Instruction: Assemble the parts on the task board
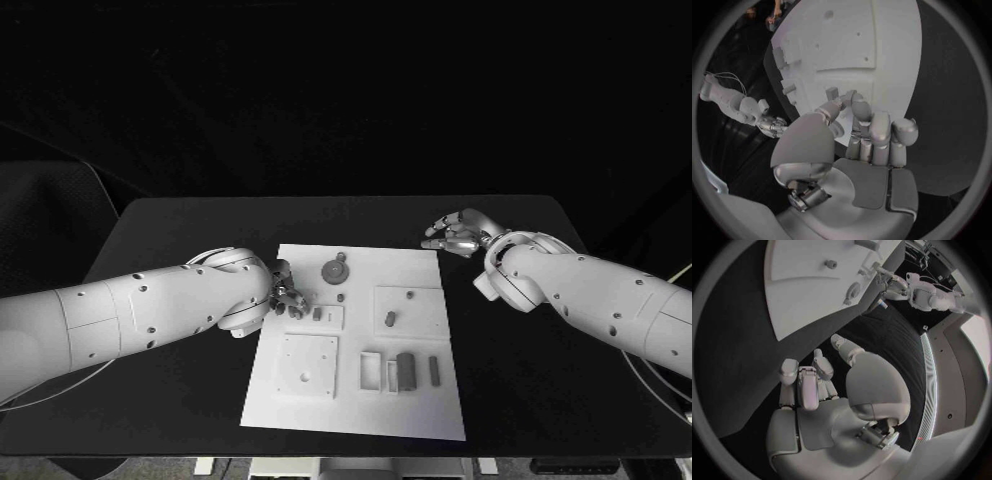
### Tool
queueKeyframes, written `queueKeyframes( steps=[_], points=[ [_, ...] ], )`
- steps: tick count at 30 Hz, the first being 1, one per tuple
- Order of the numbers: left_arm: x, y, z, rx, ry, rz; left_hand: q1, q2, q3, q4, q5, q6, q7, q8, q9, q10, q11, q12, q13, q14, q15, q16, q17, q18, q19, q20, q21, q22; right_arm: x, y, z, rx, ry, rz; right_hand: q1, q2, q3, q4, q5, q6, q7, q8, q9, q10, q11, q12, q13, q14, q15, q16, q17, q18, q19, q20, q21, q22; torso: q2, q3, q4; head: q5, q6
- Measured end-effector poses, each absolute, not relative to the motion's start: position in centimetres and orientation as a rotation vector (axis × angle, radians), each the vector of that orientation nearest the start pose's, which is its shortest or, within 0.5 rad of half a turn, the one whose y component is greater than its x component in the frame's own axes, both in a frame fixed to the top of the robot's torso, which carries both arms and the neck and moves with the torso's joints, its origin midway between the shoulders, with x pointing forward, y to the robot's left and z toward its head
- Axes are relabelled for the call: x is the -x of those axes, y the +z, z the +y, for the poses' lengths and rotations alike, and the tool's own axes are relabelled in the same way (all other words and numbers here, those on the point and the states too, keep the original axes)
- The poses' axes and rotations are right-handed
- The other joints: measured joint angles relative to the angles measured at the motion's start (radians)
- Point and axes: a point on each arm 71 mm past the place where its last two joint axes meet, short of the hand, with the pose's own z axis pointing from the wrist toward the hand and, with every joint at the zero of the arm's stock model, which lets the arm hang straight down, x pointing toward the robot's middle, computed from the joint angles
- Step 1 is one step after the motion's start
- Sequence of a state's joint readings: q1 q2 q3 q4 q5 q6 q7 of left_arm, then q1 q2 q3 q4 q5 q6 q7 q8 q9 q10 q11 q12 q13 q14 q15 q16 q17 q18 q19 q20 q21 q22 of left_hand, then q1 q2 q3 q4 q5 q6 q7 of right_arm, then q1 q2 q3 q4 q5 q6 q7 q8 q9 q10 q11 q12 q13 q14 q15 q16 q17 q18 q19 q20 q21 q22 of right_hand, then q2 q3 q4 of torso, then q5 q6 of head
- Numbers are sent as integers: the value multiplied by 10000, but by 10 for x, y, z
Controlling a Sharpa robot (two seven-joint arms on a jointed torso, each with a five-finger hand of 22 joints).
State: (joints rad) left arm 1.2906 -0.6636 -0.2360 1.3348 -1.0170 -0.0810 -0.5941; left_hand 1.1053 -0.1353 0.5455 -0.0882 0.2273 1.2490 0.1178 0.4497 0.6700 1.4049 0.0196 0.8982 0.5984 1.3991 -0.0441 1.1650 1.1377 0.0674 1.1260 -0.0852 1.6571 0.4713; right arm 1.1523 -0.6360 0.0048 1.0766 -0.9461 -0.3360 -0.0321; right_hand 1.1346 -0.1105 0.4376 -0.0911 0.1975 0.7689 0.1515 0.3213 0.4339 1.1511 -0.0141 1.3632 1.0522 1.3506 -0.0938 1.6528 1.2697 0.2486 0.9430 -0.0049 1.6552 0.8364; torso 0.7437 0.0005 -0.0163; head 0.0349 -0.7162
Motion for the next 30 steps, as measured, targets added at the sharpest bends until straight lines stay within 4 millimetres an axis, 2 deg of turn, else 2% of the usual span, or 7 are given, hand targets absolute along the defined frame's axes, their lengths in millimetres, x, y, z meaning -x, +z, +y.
queueKeyframes(
  steps=[6,8,18,30],
  points=[
    [-504,-252,200,3123,-2256,22394,121,3,41,-42,43,20,-15,7,26,30,-11,51,69,0,0,76,13,0,0,1,0,8,-556,-227,-239,-4751,7004,17138,0,0,0,0,0,5,-5,0,0,0,0,0,1,0,0,0,0,0,0,0,0,0,-2,-2,5,-11,-10],
    [-504,-252,199,3113,-2261,22393,177,-53,41,-43,133,21,-15,65,29,30,-10,52,83,0,0,76,13,1,-1,1,0,10,-556,-227,-239,-4751,7005,17142,0,0,0,0,0,5,-6,0,0,1,1,0,0,0,0,0,0,1,0,0,0,0,-3,-4,5,-12,-18],
    [-504,-252,199,3026,-2254,22341,306,-182,68,-20,136,35,-4,79,89,32,-9,57,106,0,0,117,23,0,-15,17,0,18,-556,-227,-239,-4753,7007,17165,-6,-6,0,0,0,7,-8,0,0,2,2,0,-9,0,0,0,1,1,0,0,0,0,-3,-7,4,-10,-32],
    [-504,-251,198,2751,-2181,22280,306,-182,68,-21,135,39,-10,123,89,33,-9,88,116,0,0,125,31,0,-16,18,0,27,-556,-228,-239,-4756,7007,17187,-80,0,0,0,0,10,-10,0,0,17,17,0,-9,0,0,0,1,1,0,0,0,-9,-3,0,3,-19,-42]
  ],
)
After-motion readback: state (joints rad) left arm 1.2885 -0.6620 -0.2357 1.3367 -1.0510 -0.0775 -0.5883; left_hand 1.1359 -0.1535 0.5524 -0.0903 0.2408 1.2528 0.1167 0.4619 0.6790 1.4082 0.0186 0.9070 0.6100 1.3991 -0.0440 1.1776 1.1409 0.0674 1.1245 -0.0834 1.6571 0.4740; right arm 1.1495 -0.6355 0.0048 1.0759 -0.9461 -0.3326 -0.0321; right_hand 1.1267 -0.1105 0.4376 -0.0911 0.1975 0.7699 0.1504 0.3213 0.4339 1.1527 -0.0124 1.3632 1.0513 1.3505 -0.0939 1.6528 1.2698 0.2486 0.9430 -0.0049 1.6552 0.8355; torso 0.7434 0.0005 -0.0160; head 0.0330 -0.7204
